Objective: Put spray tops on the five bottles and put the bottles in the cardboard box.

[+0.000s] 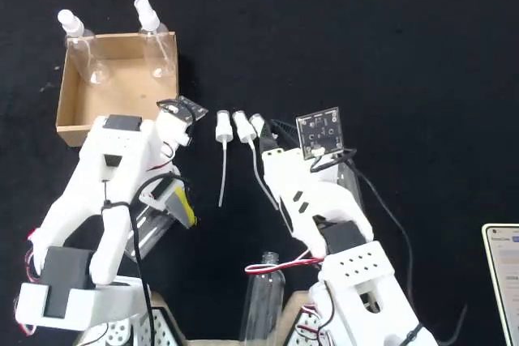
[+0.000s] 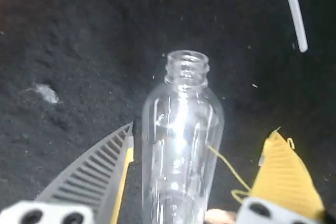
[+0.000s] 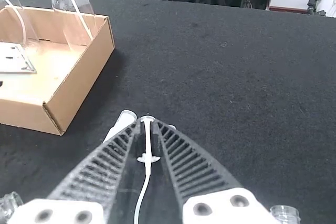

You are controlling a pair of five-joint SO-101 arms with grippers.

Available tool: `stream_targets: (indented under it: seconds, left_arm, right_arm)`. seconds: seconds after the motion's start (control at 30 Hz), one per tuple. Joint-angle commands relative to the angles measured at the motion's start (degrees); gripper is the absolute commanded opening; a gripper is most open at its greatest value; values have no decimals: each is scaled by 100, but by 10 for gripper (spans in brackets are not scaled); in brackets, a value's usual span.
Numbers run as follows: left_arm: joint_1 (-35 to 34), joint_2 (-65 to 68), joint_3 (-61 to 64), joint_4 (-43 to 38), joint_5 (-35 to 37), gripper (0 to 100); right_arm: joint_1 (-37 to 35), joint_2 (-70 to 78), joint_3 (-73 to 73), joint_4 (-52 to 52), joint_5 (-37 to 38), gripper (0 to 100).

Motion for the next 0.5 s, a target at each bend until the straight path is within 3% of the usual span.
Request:
stream_targets:
  seconds: [0.0,0.2,0.3,0.47]
  left_arm:
    - [40,-70,189,-466,-62,367]
    - [31,-70,602,-897,-879,367]
    - [31,-79,505,-923,-712,360]
    - [75,-70,470,-870,-721,211]
  right_arm:
    - [62,-136,-31,-149,9,25]
    - [62,-136,-31,-149,9,25]
    - [62,-136,-31,-149,9,25]
    - [62,-136,-31,-141,9,25]
